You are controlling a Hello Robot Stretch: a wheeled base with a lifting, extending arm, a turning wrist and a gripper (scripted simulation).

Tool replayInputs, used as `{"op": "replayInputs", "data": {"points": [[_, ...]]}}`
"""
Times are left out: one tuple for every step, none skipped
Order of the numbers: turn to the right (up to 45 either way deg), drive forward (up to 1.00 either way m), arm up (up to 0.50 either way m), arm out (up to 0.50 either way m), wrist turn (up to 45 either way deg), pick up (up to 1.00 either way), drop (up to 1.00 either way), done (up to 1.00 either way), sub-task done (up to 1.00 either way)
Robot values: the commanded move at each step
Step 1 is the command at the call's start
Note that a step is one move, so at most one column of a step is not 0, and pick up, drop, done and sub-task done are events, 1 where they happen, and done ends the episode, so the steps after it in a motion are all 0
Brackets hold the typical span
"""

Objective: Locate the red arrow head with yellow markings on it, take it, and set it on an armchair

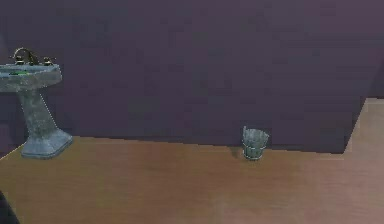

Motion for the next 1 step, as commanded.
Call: {"op": "replayInputs", "data": {"points": [[6.0,0.0,0.0,0.0,0.0,0.0,0.0,0.0,0.0]]}}
